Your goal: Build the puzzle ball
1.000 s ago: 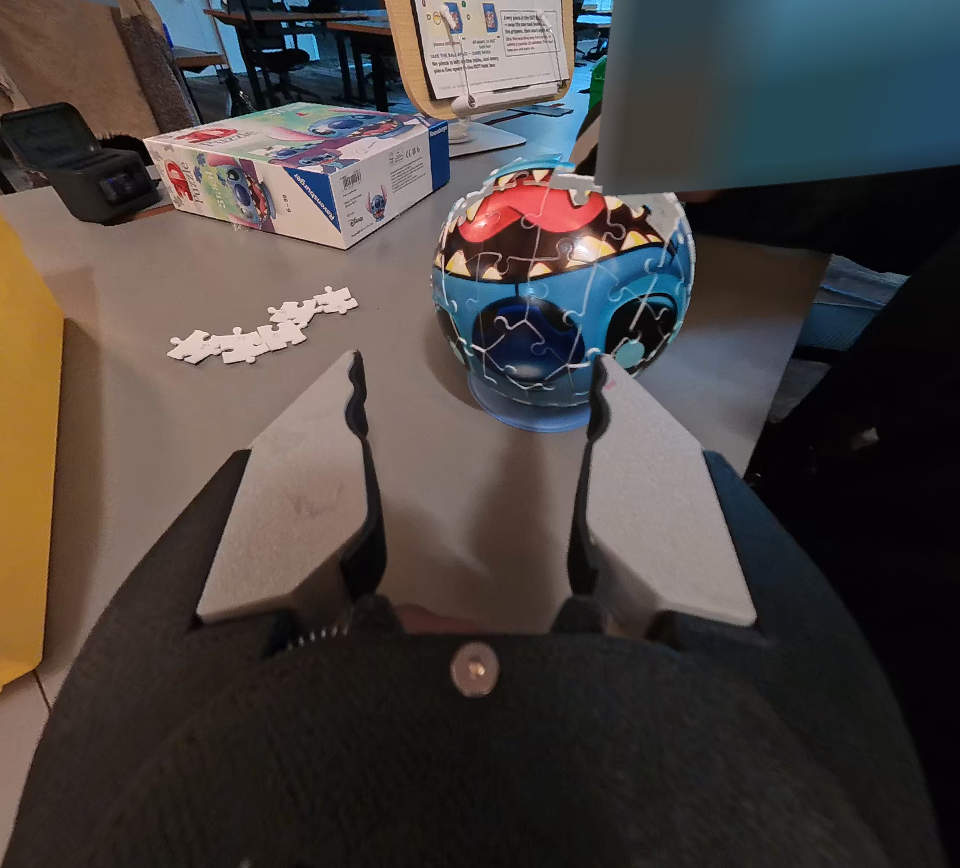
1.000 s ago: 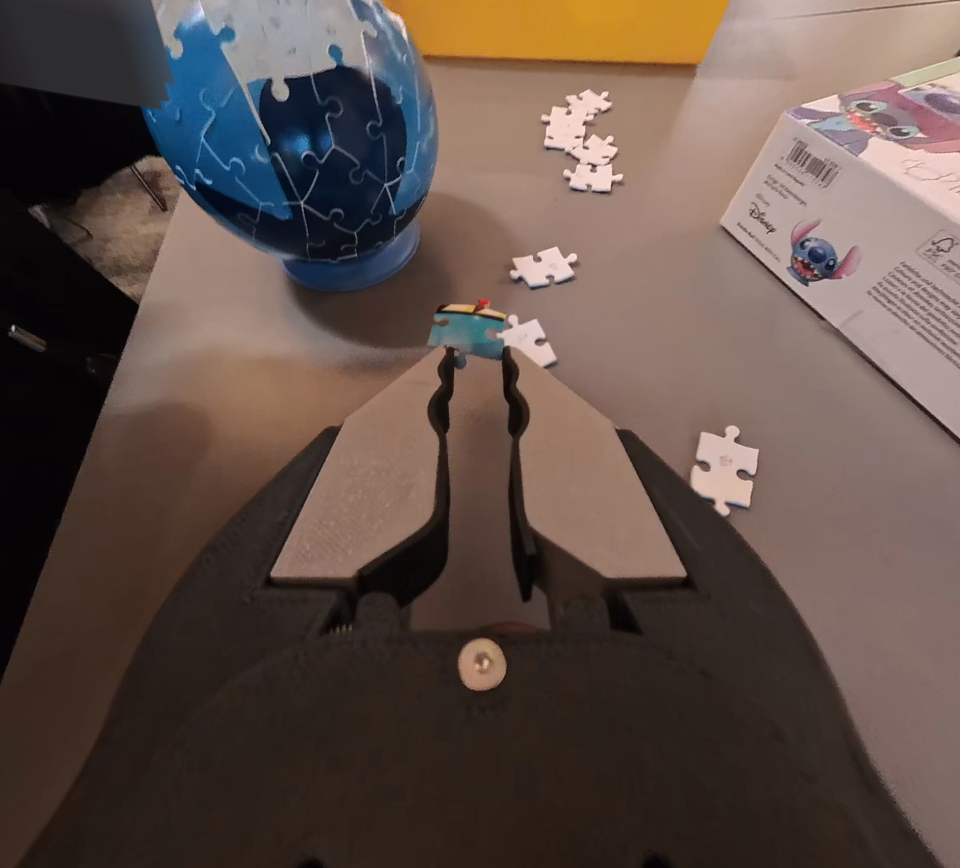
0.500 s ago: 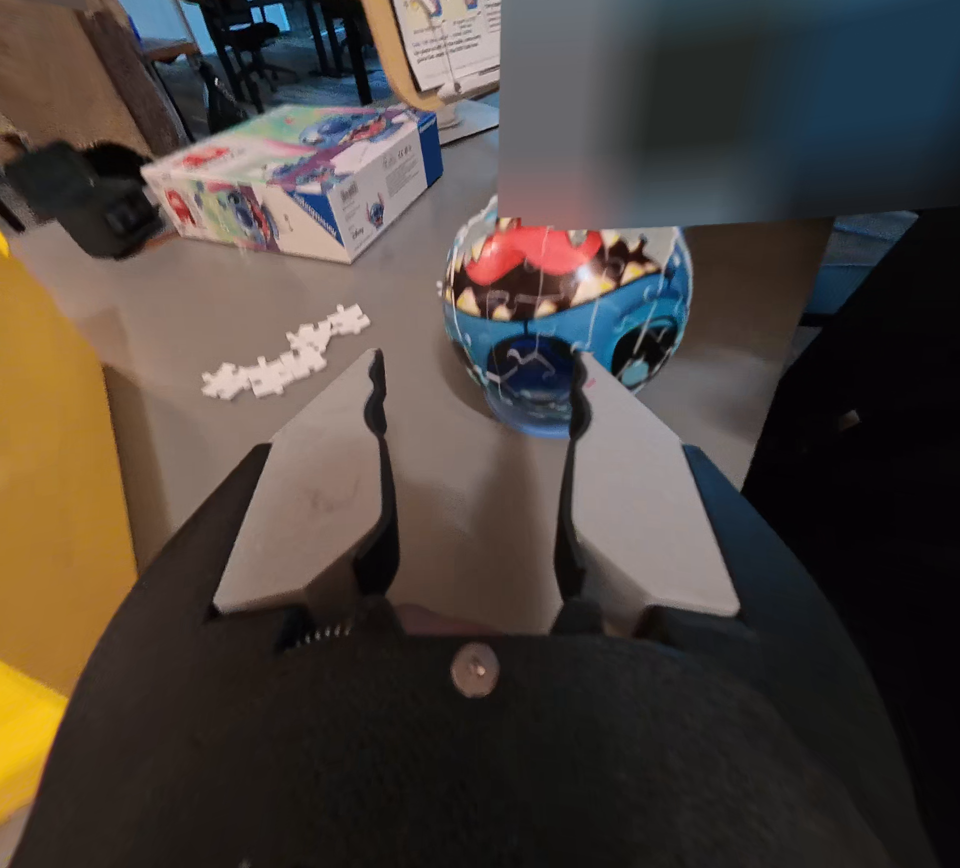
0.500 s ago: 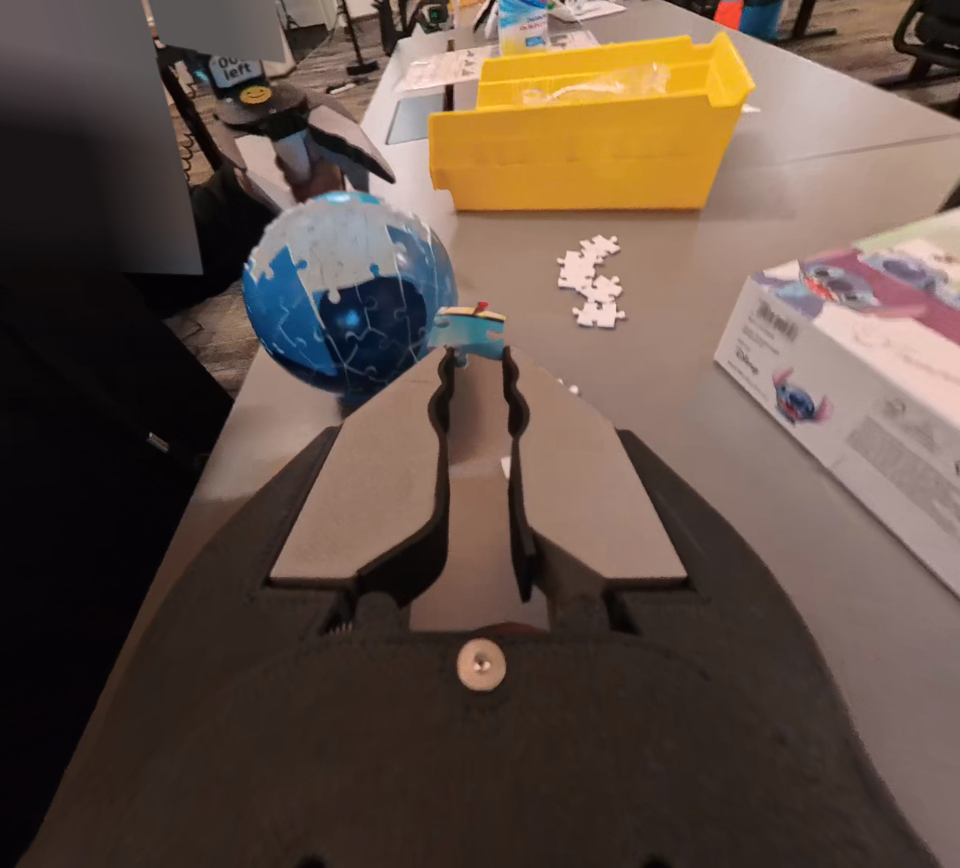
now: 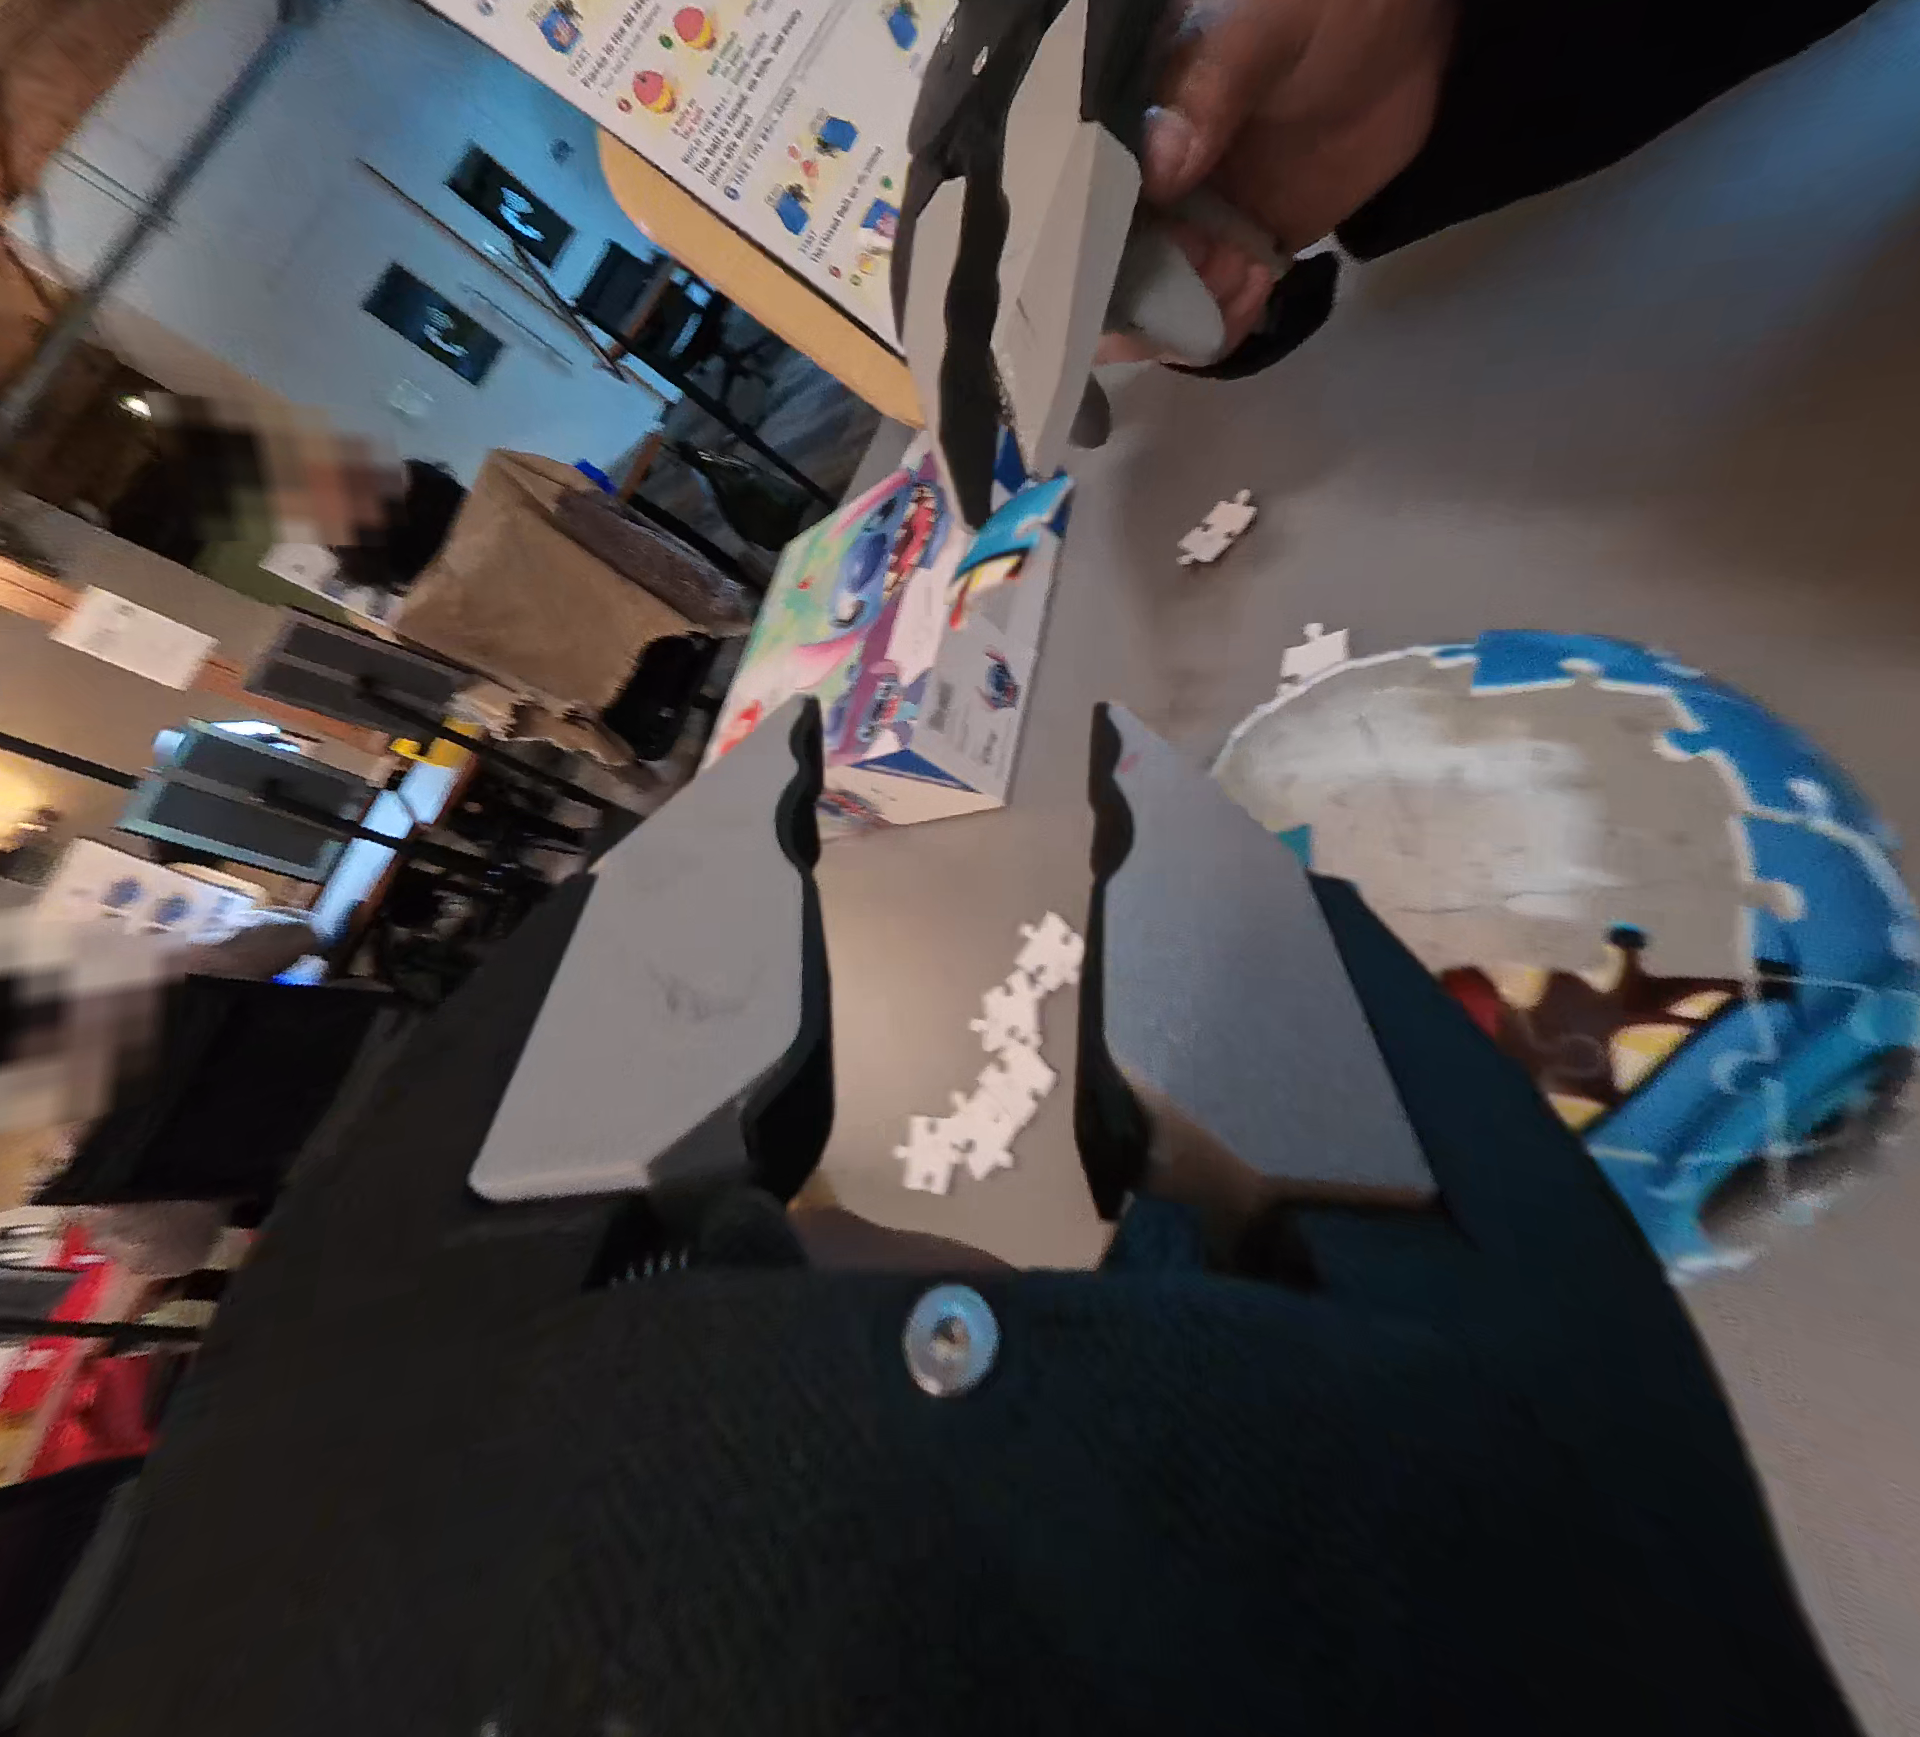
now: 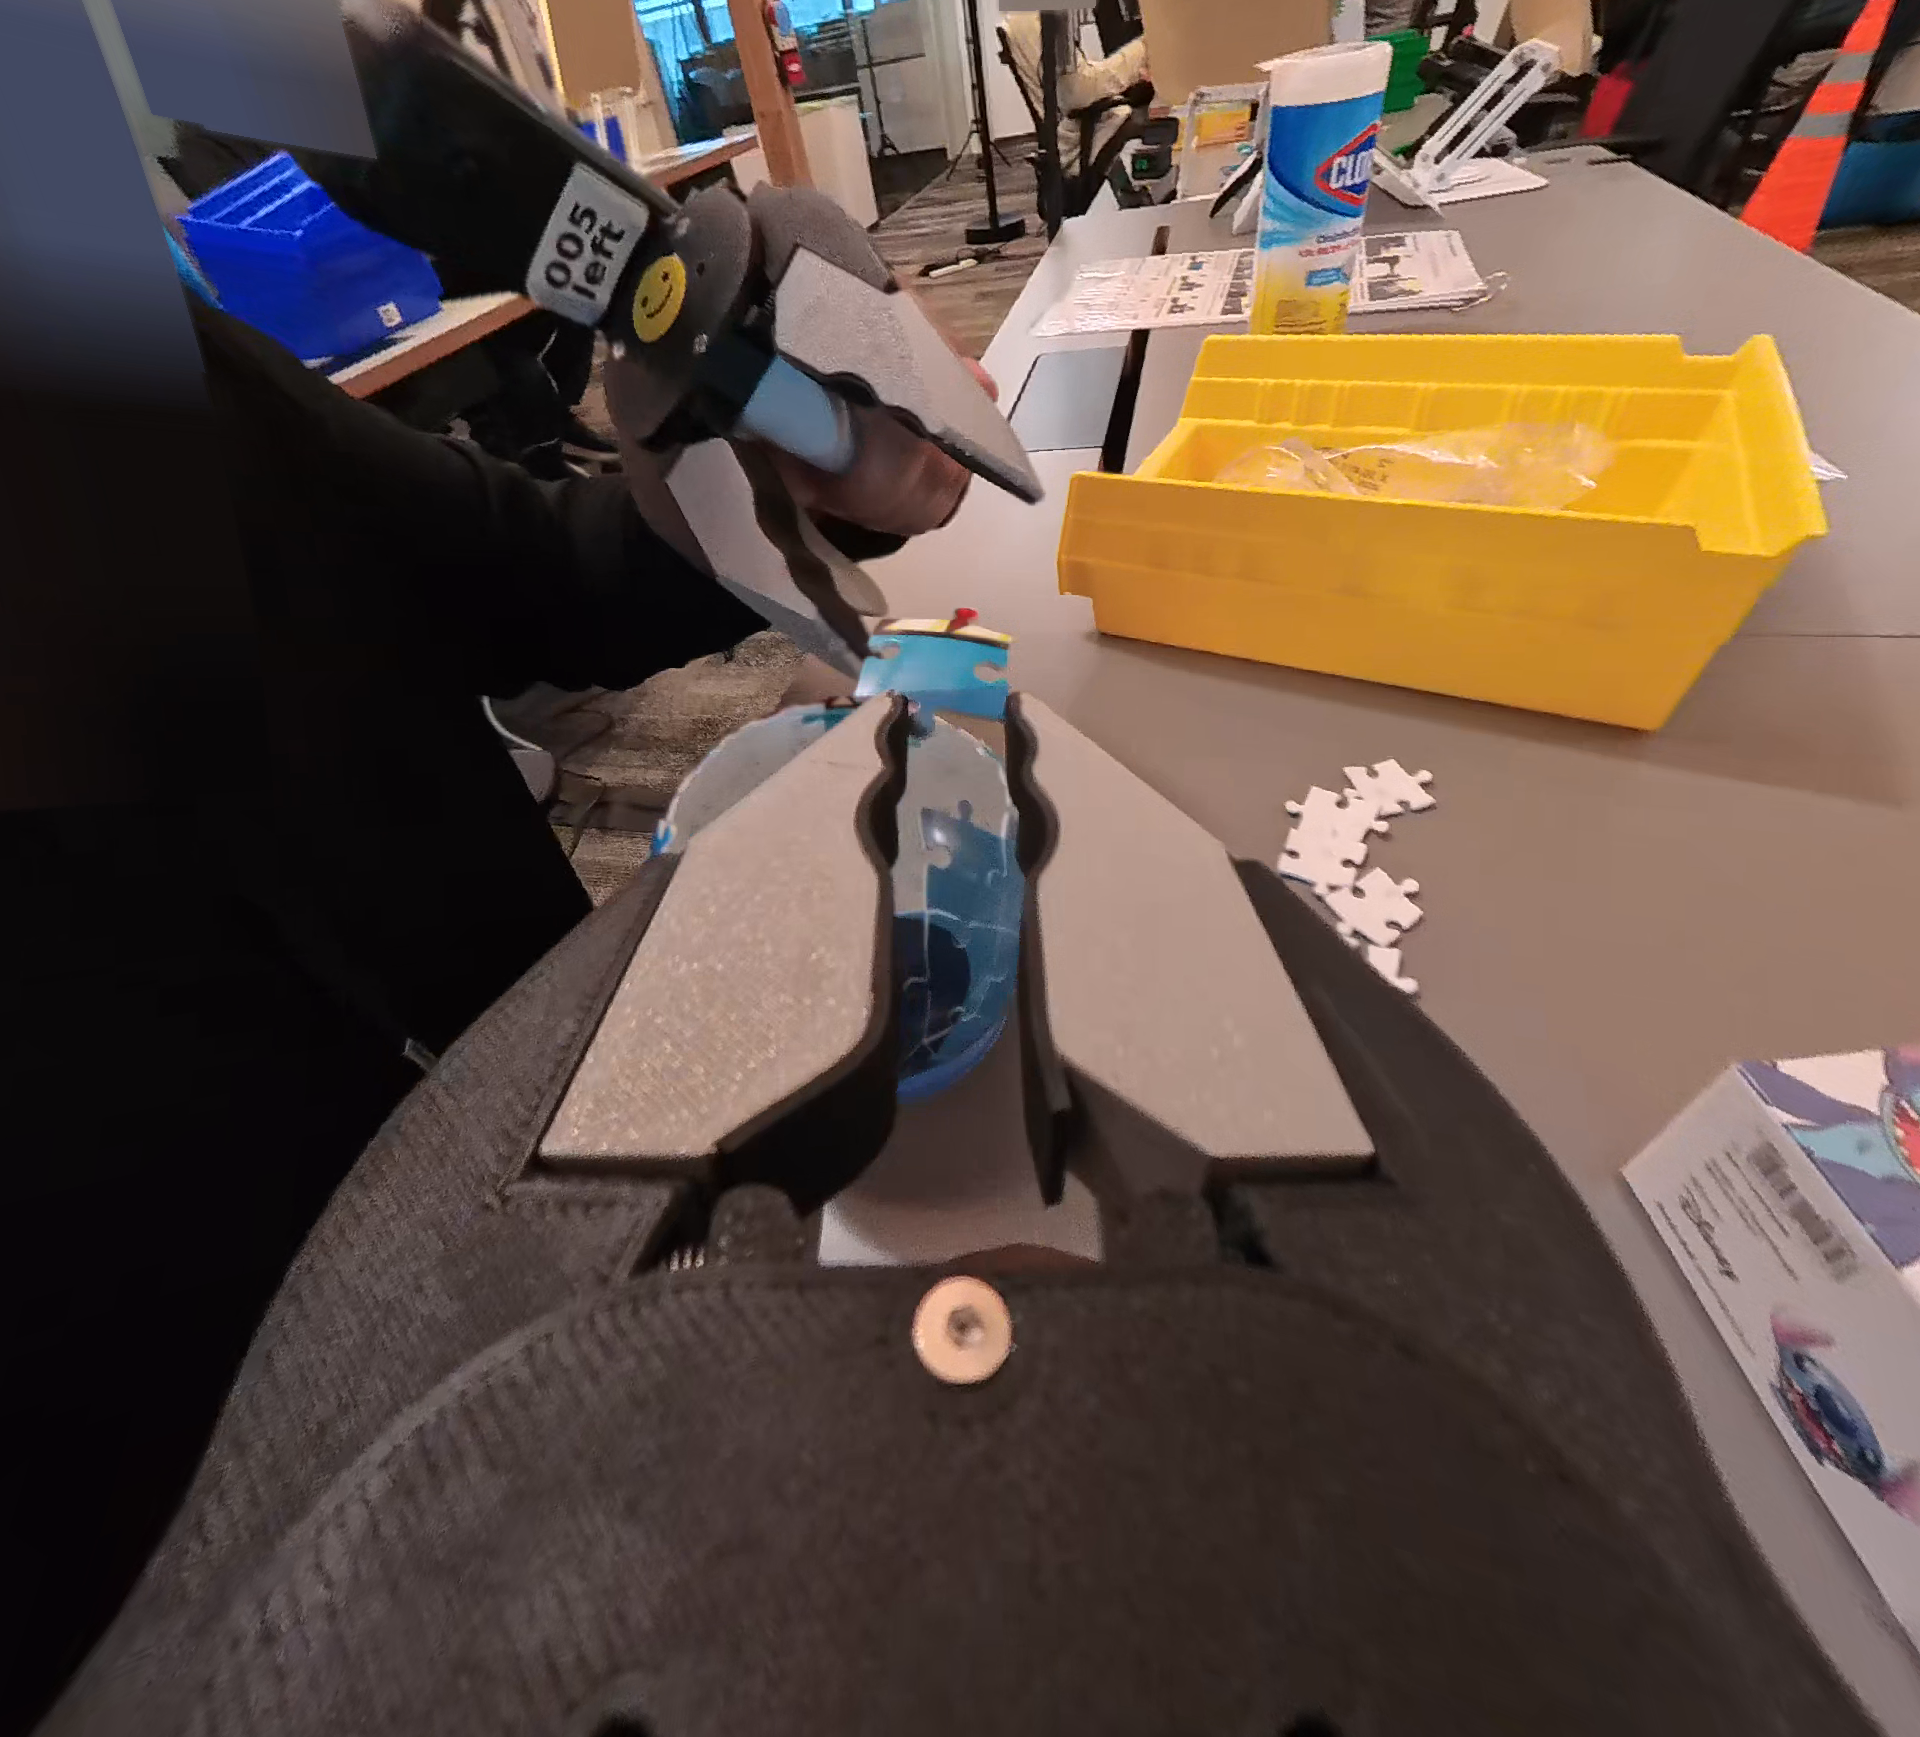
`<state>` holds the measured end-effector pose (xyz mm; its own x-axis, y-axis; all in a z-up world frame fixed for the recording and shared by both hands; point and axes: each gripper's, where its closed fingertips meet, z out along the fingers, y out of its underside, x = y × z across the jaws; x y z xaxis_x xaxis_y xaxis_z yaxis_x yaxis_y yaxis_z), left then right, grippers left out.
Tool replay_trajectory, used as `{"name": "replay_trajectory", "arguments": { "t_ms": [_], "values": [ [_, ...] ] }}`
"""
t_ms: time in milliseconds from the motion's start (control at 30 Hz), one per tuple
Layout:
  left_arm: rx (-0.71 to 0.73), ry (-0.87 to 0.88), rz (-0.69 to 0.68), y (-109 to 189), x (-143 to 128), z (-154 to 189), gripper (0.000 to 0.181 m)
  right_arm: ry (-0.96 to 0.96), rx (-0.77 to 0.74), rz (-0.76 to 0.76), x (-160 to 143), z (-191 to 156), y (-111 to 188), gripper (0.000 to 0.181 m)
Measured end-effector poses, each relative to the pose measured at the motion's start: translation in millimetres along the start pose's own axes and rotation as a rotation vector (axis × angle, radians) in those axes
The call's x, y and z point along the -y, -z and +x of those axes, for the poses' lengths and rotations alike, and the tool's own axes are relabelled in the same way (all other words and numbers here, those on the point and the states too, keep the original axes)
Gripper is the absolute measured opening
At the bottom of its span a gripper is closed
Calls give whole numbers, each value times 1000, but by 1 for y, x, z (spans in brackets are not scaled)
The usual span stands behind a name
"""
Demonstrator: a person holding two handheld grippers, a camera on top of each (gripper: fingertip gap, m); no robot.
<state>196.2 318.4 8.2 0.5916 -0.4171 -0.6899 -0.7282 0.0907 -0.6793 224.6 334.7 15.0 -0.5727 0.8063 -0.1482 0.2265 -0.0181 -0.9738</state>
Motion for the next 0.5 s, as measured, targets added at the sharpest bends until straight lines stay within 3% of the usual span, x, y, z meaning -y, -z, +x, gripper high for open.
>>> {"name": "replay_trajectory", "arguments": {
  "t_ms": [233,500],
  "values": [
    [38,-107,23,-12,9,-1,37,20,16,-2,3,-6,-4,15],
    [18,-167,77,-17,20,0,2,16,27,-2,3,-8,-5,15]
  ]
}}
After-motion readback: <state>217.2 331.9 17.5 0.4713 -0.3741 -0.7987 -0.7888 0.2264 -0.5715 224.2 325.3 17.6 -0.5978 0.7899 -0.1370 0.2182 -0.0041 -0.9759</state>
